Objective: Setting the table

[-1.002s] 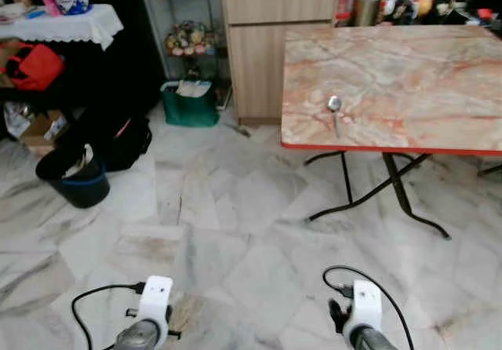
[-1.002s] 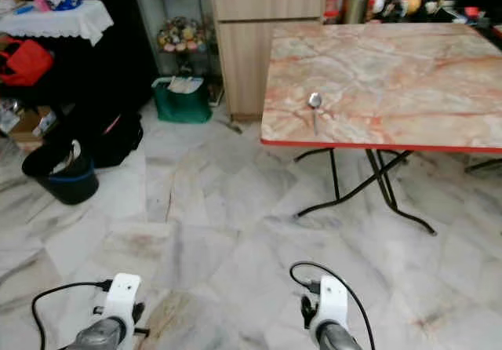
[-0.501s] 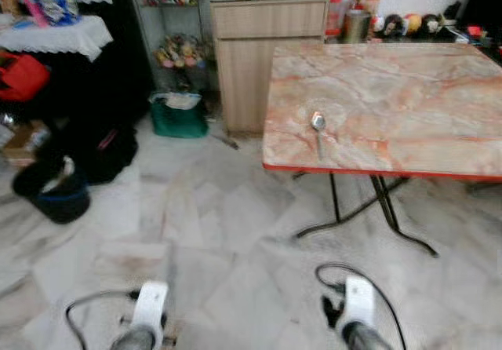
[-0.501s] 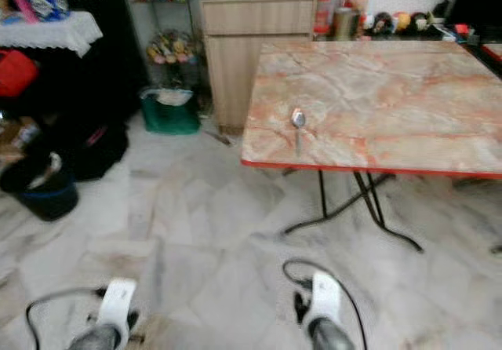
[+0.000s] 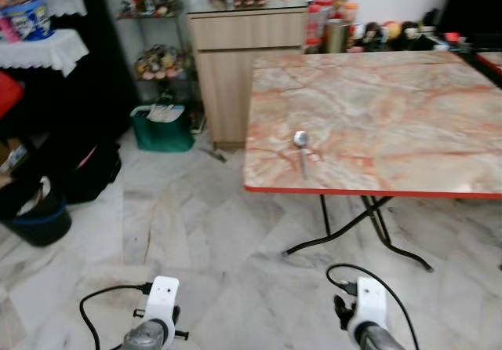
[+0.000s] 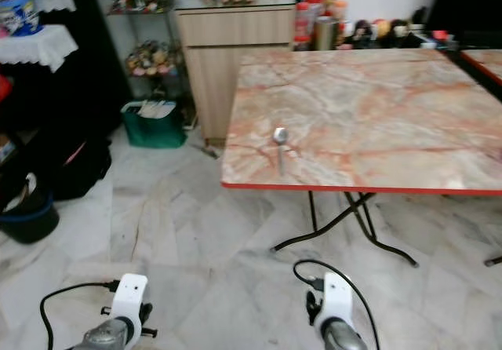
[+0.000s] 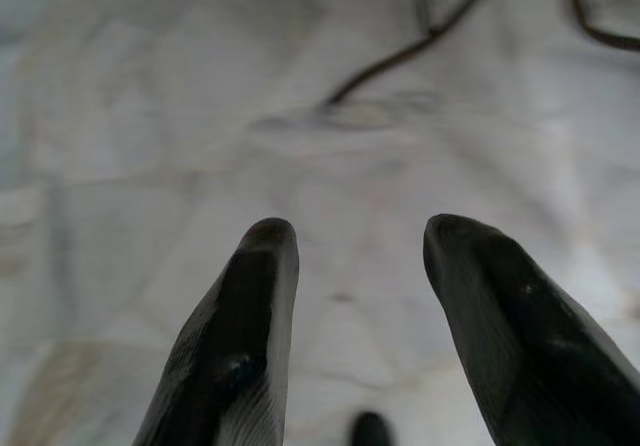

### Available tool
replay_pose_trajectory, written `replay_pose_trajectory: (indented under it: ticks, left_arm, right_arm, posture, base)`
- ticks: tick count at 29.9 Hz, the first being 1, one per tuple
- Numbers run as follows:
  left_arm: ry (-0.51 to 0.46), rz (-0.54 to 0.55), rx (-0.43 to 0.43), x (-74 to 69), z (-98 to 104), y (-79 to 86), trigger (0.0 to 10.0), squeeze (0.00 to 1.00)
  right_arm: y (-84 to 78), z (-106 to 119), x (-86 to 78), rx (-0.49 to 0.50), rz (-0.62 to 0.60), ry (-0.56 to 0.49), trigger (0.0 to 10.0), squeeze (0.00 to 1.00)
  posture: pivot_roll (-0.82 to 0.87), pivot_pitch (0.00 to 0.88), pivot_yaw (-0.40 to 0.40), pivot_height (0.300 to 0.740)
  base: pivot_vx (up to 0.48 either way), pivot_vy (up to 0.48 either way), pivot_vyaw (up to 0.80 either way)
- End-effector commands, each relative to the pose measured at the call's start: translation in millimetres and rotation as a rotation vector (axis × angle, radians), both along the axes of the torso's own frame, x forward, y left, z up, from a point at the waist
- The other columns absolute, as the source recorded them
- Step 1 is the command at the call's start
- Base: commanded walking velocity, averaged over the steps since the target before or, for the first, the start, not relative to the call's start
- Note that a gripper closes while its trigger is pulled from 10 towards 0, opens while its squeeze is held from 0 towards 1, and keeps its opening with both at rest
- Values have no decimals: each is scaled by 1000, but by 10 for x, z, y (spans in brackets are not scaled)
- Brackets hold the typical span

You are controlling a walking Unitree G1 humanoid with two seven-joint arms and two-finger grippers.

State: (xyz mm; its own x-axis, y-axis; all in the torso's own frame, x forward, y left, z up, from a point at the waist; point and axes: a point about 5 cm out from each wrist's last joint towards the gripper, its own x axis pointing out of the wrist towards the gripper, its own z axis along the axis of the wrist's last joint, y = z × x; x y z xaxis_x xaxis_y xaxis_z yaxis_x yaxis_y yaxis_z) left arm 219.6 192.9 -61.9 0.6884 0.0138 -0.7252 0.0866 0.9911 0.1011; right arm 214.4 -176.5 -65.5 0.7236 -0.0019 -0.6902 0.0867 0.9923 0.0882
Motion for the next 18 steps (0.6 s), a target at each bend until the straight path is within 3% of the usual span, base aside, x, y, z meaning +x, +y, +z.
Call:
replay_pose_trajectory:
  ticks: [1,8,14,18]
  left_arm:
    - [-12,2,8,43,27,11,10000,0]
    - [-15,11,17,34,26,26,10000,0]
    - [-14,11,13,10,11,16,10000,0]
    - [-14,10,11,9,10,12,10000,0]
  right_arm:
    - [0,39,55,-12,22,-29,10000,0]
    - [88,133,171,-41,94,-116,10000,0]
    - [172,354,364,-109,207,-312,10000,0]
    - [194,420,400,-135,246,-370,10000,0]
  posture:
    - [-20,0,42,740]
    - [-20,0,41,740]
    - [-29,0,45,740]
    - [-34,0,46,740]
  base:
    - [319,0,0]
    - [42,0,0]
    - [0,0,0]
    - [0,0,0]
